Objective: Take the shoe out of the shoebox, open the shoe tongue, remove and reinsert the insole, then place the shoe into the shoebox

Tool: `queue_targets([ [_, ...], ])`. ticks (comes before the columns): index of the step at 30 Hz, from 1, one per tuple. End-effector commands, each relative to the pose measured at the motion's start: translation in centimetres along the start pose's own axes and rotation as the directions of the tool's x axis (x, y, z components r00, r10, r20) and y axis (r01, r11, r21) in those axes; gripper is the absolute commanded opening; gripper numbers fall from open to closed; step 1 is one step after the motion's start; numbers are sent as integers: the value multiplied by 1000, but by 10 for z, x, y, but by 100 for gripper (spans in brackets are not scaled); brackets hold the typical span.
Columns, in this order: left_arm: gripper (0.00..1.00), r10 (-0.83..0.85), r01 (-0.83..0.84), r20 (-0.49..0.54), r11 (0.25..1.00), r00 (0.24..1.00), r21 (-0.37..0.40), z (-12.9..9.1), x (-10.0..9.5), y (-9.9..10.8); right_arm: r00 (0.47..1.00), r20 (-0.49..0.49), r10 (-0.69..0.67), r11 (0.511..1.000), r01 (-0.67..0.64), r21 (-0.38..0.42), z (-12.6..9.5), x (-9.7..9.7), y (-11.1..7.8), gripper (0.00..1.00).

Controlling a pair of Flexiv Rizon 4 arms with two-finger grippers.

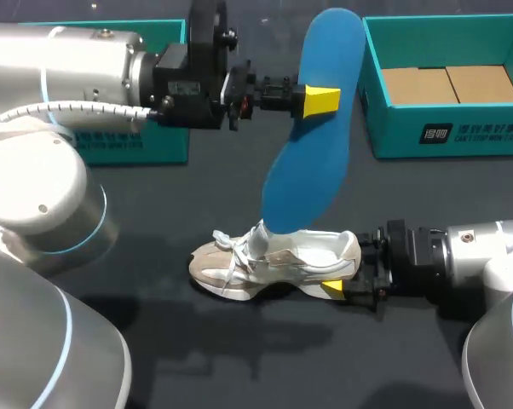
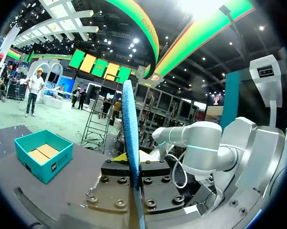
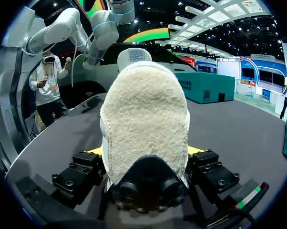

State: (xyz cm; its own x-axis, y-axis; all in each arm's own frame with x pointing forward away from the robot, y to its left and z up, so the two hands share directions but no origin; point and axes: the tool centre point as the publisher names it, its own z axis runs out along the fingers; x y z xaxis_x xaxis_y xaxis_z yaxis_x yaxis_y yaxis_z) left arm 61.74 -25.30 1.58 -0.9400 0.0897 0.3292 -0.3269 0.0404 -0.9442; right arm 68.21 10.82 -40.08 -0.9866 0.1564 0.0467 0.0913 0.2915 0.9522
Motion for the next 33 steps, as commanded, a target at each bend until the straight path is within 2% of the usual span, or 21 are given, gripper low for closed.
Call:
queue_targets([
  [1, 0, 11, -13, 40, 999, 999, 48, -32, 27, 37, 1000, 0, 1, 1000, -1, 6, 1, 1, 1, 0],
  [11, 0, 11, -13, 40, 999, 999, 48, -32, 27, 37, 1000, 0, 1, 1000, -1, 6, 1, 1, 1, 0],
  [19, 0, -26, 24, 56, 999, 998, 45, -45, 20, 46, 1000, 0, 1, 1000, -1, 6, 1, 1, 1, 0],
  [33, 0, -29, 27, 61, 999, 998, 32, -44, 23, 47, 1000, 0, 1, 1000, -1, 6, 1, 1, 1, 0],
])
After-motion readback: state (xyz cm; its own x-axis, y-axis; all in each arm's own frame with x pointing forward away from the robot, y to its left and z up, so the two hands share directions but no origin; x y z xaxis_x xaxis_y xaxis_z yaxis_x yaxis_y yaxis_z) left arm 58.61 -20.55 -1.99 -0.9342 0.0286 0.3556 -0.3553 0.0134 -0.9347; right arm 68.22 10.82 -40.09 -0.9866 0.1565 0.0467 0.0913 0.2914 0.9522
